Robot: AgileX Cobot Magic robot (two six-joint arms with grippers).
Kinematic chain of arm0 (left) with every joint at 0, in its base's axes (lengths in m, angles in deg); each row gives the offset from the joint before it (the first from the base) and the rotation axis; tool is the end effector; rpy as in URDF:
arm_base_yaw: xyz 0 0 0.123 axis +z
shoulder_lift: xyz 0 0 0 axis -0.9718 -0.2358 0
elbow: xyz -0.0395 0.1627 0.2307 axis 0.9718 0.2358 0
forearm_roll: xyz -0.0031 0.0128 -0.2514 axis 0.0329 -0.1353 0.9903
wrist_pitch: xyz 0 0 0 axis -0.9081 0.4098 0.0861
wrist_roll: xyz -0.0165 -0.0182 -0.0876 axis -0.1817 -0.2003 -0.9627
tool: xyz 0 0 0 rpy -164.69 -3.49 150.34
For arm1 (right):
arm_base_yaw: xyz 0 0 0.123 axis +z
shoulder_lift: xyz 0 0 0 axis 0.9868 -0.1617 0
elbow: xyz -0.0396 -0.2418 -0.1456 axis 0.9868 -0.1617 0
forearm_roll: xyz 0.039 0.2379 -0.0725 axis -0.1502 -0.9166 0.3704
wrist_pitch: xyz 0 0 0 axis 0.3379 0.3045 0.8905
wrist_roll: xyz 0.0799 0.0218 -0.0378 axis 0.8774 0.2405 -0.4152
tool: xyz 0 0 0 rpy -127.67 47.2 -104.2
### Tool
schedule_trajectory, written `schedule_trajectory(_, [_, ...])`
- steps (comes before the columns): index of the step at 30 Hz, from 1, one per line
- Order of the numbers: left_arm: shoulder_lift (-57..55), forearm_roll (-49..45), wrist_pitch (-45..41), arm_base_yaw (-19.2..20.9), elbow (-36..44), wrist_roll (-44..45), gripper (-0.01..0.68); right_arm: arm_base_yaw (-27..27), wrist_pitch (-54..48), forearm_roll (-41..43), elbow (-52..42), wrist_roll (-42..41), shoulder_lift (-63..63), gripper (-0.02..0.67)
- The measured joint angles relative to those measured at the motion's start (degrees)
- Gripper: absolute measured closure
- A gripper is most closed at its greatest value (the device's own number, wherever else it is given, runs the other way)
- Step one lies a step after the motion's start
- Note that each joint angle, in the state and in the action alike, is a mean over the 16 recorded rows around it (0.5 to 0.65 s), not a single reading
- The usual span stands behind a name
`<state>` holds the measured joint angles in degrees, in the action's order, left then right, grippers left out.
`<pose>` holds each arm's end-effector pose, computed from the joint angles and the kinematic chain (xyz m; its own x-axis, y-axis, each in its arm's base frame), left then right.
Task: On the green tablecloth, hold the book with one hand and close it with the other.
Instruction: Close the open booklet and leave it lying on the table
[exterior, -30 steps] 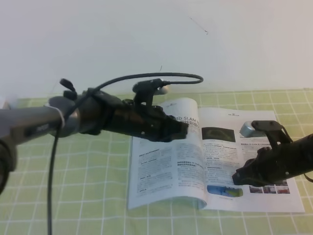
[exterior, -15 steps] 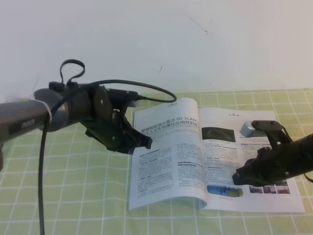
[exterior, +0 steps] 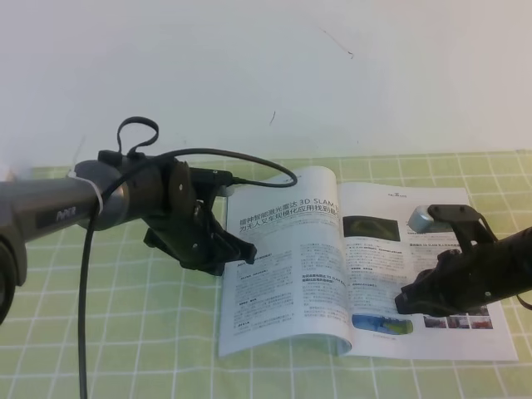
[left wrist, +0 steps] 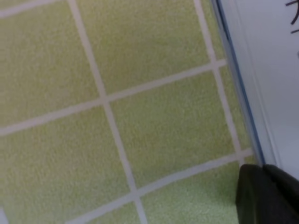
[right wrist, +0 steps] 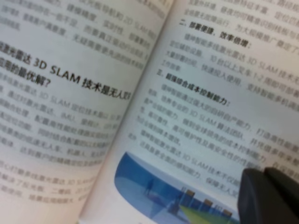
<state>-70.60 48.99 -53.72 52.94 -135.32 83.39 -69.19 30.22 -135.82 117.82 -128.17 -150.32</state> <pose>0.3831 -0.1759 0.1560 -0.8975 0.1969 -0.3947 0.2797 0.9460 -0.1639 0.3200 0.1055 0.1037 -0.8911 -0.2399 -0.3853 -0.3906 0.8377 0.3816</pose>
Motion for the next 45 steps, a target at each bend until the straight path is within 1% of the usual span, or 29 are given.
schedule_trajectory(5, [-0.17,-1.63,0.75,-1.73,-0.08,-1.49,0.676,0.00,0.00,0.03,0.00,0.00,0.00,0.652])
schedule_trajectory(9, [-0.42,-0.80,2.43,-4.36,-0.14,-1.55,0.676,0.00,0.00,0.06,0.00,0.00,0.00,0.652])
schedule_trajectory(14, [-0.87,4.49,6.12,-8.58,-0.16,1.27,0.676,0.00,0.00,0.09,0.00,0.00,0.00,0.652])
schedule_trajectory(18, [-1.20,12.10,9.82,-11.70,-0.16,5.88,0.676,0.00,0.03,0.14,0.00,0.03,0.03,0.652])
schedule_trajectory(22, [-1.48,21.83,13.23,-13.87,-0.16,12.61,0.676,0.04,0.56,0.80,-0.04,0.53,0.45,0.652])
schedule_trajectory(27, [-1.65,34.63,16.47,-15.06,-0.16,22.69,0.676,0.15,2.67,3.90,-0.38,2.30,2.46,0.652])
schedule_trajectory(32, [-1.66,47.46,18.13,-15.31,-0.16,33.61,0.676,0.25,6.26,9.57,-0.78,5.74,7.21,0.652])
schedule_trajectory(38, [-1.60,62.06,18.06,-15.41,-0.16,47.73,0.676,0.34,9.87,17.68,-1.25,9.73,16.60,0.652])
schedule_trajectory(42, [-0.80,68.21,17.20,-15.45,-0.16,56.39,0.676,0.34,9.41,23.16,-1.35,11.46,24.28,0.652])
schedule_trajectory(45, [0.75,69.22,16.41,-15.38,-0.16,60.85,0.676,0.34,7.25,27.60,-1.40,12.50,30.41,0.652])
